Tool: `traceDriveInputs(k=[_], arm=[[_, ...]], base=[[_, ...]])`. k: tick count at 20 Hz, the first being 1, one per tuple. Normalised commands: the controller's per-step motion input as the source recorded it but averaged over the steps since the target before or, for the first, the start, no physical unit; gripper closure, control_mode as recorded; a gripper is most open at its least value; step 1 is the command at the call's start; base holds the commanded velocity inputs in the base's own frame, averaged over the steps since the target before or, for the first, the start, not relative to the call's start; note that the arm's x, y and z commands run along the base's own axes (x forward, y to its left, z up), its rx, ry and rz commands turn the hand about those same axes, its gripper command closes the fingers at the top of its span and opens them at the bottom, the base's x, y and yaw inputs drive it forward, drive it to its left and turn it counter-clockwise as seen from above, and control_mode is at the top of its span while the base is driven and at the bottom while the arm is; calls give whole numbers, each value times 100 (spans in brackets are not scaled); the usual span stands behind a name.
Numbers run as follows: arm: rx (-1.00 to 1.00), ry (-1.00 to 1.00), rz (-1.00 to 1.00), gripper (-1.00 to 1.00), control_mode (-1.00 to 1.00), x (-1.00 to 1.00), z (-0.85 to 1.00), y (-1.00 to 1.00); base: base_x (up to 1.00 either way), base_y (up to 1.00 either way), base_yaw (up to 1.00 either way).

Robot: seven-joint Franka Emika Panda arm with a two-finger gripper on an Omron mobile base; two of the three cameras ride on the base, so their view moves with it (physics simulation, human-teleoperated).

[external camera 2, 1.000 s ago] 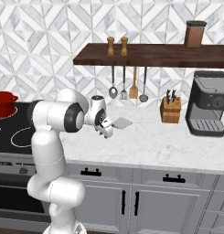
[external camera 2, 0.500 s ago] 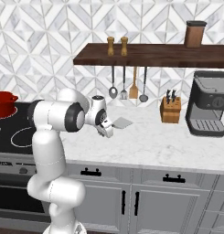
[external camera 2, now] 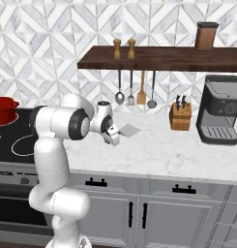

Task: Put the lime and garlic in the pot. Retrieve the spatula and lightly stir the vegetables in the pot.

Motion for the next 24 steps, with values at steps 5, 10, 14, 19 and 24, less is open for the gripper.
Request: traceDriveInputs(k=[5,10,14,19,24], arm=[[-1,-14,0,100,-100,-46,40,-5],[-2,-22,0,100,-100,-67,80,-11],[0,-9,4,100,-100,-51,76,0],[-1,-14,9,100,-100,-39,72,0],[-1,-1,18,100,-100,-29,96,1]], base=[[0,0,0],[0,0,0],[0,0,0],[0,0,0],[0,0,0]])
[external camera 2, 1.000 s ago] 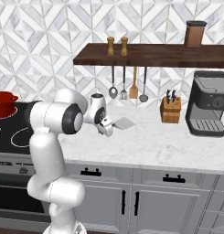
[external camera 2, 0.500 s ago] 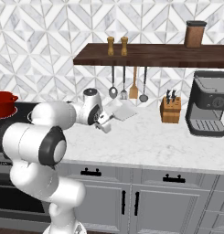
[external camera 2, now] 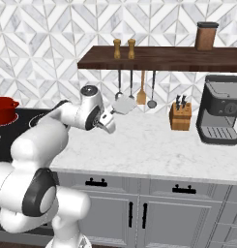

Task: Put the lime and garlic in the pot. Retrieve the spatula and lightly stir the vegetables in the pot.

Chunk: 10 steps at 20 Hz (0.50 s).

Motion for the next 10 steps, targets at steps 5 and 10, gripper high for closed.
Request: traceDriveInputs(k=[5,10], arm=[[-10,24,40,100,-100,0,46,23],[-25,21,54,100,-100,-3,1,21]], base=[[0,0,0],[0,0,0]])
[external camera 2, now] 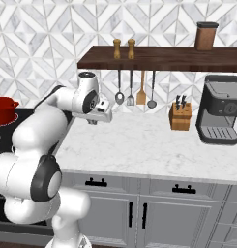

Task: Put the lime and garlic in the pot. Retrieve the spatula and lightly stir the vegetables in the pot.

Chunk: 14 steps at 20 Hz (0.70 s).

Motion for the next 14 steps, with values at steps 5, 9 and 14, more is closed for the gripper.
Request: traceDriveInputs(k=[5,9,14], arm=[[-19,-4,46,100,-100,-47,0,3],[-2,-11,34,100,-100,-60,0,10],[2,-4,28,100,-100,-2,7,42]], base=[[0,0,0],[0,0,0],[0,0,0]])
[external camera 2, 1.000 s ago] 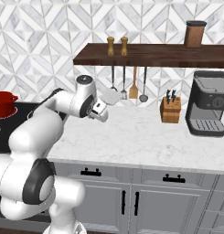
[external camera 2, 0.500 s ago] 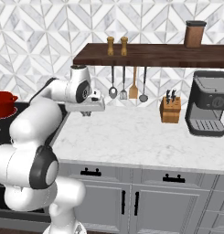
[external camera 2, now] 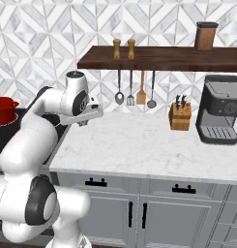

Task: Put the lime and garlic in the pot. Retrieve the spatula and lightly stir the vegetables in the pot.

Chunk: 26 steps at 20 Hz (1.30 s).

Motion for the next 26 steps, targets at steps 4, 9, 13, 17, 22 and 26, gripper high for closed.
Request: traceDriveInputs(k=[4,9,13,17,22,26], arm=[[1,0,17,100,-100,-23,15,21],[0,-10,-1,100,-100,-72,1,-15],[0,-14,-5,100,-100,-67,7,-13],[0,-1,0,100,-100,0,0,0],[0,0,0,100,100,0,0,0],[0,0,0,100,100,0,0,0]], base=[[0,0,0],[0,0,0],[0,0,0],[0,0,0],[-38,5,1],[-53,77,12]])
